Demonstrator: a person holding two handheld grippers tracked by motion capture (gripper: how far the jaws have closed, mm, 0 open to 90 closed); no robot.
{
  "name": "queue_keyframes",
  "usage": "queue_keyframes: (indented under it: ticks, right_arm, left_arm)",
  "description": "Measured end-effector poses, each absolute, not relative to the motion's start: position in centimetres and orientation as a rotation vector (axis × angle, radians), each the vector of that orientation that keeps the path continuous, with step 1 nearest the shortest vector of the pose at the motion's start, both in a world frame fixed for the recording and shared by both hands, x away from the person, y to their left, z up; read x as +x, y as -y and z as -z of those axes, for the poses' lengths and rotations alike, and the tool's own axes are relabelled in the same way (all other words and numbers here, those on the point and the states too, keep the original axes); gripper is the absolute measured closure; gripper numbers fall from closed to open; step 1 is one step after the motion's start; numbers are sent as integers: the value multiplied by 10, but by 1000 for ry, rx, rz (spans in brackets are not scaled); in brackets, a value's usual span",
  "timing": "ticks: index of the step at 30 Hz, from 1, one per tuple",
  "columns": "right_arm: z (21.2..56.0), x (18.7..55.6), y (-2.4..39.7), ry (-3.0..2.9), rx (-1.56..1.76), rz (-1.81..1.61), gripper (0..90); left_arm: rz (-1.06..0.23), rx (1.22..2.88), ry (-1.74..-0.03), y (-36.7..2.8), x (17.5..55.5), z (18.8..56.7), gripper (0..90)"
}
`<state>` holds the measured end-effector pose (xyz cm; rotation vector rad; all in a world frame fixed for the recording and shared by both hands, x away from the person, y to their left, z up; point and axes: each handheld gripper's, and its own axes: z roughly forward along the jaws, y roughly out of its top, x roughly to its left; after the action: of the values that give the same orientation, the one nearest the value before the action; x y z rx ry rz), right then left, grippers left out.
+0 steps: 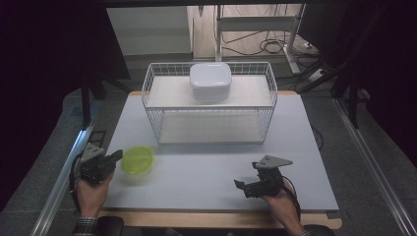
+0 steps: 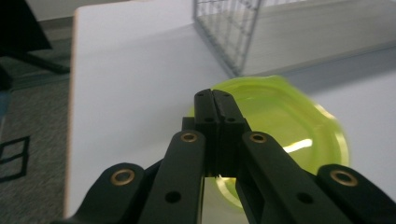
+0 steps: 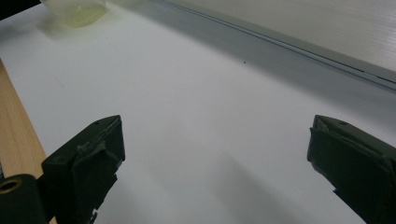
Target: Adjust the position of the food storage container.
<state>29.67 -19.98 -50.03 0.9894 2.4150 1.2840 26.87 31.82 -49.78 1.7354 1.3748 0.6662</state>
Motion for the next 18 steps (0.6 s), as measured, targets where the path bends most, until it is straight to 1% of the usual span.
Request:
queue_keyframes:
  ticks: [11,18]
  right_arm:
    - [502,297,199,-2429,991,-1276,48]
    - [504,297,197,-2441,990,-1266,50]
  left_arm:
    - [-636,1766,-1497,-324,280,515,900]
    - [-623,1773,-1503,-319,284,517,899]
